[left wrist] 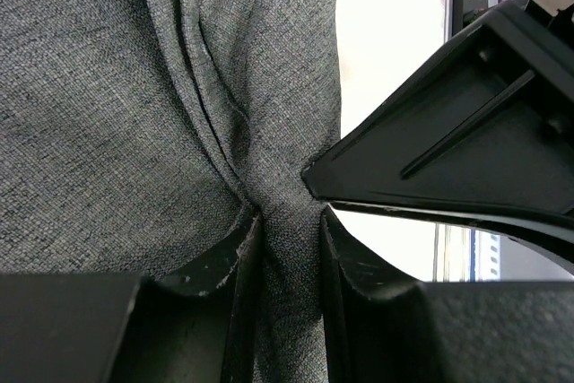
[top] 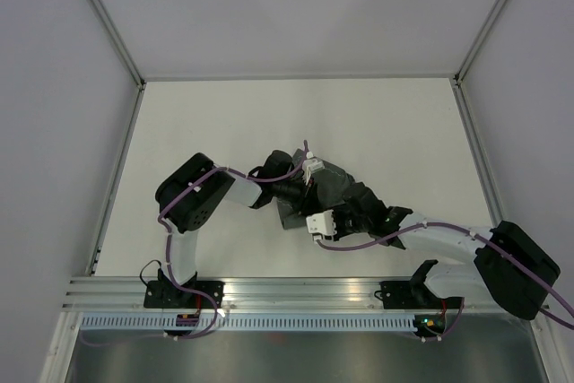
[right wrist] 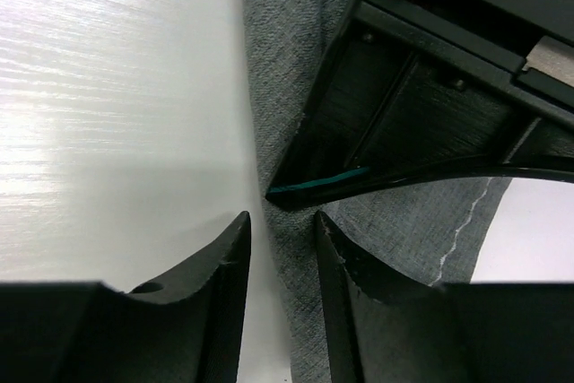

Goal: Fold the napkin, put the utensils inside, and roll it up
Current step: Roll the napkin with the utensil

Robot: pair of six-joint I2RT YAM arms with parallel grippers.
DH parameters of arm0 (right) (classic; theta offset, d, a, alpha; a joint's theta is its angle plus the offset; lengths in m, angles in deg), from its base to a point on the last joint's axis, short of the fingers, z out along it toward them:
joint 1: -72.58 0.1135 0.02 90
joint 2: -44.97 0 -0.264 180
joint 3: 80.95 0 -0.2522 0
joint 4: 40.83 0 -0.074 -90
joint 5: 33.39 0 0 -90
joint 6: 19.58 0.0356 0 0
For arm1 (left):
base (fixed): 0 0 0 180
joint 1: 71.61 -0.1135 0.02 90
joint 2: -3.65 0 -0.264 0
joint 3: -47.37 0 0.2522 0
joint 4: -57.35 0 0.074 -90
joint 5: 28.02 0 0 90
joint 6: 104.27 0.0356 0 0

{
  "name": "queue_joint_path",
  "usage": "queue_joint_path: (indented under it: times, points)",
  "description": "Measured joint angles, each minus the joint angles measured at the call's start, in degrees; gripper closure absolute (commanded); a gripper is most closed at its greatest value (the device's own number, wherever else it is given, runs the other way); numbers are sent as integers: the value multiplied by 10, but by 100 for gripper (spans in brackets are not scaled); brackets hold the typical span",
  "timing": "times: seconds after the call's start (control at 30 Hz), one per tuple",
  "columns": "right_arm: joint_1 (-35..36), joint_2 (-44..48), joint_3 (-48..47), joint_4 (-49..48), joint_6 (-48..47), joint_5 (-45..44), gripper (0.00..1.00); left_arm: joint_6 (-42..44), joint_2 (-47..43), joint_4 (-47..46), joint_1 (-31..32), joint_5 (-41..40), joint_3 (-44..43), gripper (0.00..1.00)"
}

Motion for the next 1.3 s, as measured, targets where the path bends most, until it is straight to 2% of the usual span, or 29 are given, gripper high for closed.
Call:
queue_joint_path:
  times: [0.23,0.37,0.43,0.63,0.67,0.73,0.93,1.0,1.1,1.2,1.3]
  points:
    - [1,-25,0,-29,-4,-16,57,0,1,5,-1,2,-3,98]
    - [2,-31,1,-32,-5,-22,45,0,2,15,-2,4,-7,98]
    - [2,-30,5,-31,-8,-23,45,0,2,17,-2,4,-8,98]
    - [2,-28,9,-37,-18,-30,52,0,3,20,-3,6,-10,98]
    - [2,-29,9,-39,-18,-31,55,0,3,20,-3,6,-10,98]
    - [2,-32,9,-47,-22,-37,67,0,3,21,-3,7,-11,98]
    - [2,-41,9,-59,-26,-41,80,0,3,23,-5,9,-11,97]
    - [2,-42,9,-60,-26,-41,86,0,3,23,-6,10,-11,93]
    - [2,-45,6,-58,-27,-39,90,0,3,23,-6,10,-10,80]
    - [-2,-55,-13,-37,-28,-29,96,0,-1,23,-8,7,-6,74]
    - [-12,-72,-39,-6,-30,-11,98,0,-10,24,-9,-2,0,67]
